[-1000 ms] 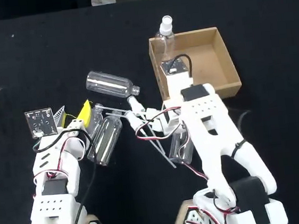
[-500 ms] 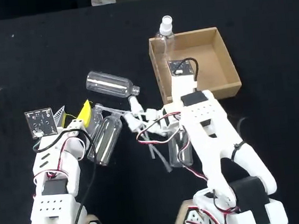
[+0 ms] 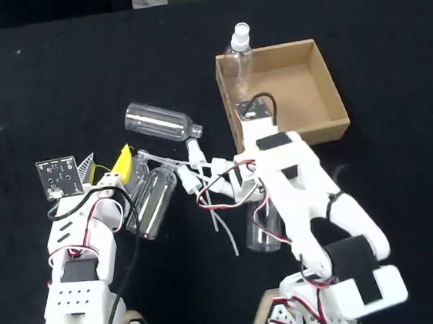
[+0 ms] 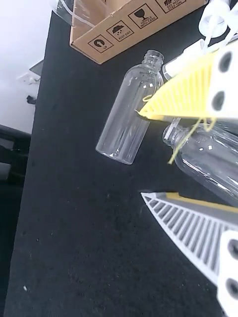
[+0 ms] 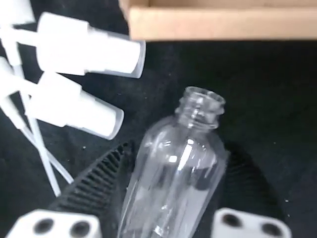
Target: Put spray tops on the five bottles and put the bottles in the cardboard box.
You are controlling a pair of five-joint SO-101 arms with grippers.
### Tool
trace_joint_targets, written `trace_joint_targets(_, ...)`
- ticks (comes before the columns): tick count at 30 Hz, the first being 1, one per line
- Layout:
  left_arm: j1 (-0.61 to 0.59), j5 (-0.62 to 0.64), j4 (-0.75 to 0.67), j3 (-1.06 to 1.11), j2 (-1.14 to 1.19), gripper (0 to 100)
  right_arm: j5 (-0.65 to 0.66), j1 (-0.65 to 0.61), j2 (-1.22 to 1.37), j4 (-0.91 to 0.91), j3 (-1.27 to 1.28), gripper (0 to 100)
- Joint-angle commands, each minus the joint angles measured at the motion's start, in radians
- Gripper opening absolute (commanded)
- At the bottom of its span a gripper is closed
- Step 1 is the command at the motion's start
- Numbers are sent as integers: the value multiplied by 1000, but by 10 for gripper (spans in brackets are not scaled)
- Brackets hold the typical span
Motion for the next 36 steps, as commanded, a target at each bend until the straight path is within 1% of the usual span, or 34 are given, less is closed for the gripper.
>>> trace_joint_targets(1,12,-12,-21,-8,-8,230,15,17,-7,52,-67,96)
trace_joint_targets(4,12,-12,-21,-8,-8,230,17,60,-56,160,-171,9)
trace_joint_targets(5,12,-12,-21,-8,-8,230,25,75,-77,210,-213,18)
trace_joint_targets(8,12,-12,-21,-8,-8,230,106,123,-143,370,-340,54)
trace_joint_targets(10,12,-12,-21,-8,-8,230,157,173,-185,451,-412,60)
trace_joint_targets(12,12,-12,-21,-8,-8,230,218,252,-225,482,-464,60)
trace_joint_targets(14,12,-12,-21,-8,-8,230,292,367,-255,450,-490,60)
trace_joint_targets(16,12,-12,-21,-8,-8,230,365,486,-277,353,-484,60)
trace_joint_targets(18,12,-12,-21,-8,-8,230,408,608,-283,212,-449,60)
trace_joint_targets(21,12,-12,-21,-8,-8,230,417,746,-280,-46,-360,61)
trace_joint_targets(23,12,-12,-21,-8,-8,230,417,804,-280,-219,-285,64)
trace_joint_targets(27,12,-12,-21,-8,-8,230,423,852,-280,-594,-120,64)
trace_joint_targets(32,12,-12,-26,4,-15,230,425,845,-280,-1114,143,64)
trace_joint_targets(34,12,-12,-26,7,-15,230,425,845,-280,-1283,232,64)
trace_joint_targets(36,12,-12,-26,7,-15,230,425,844,-278,-1410,306,64)
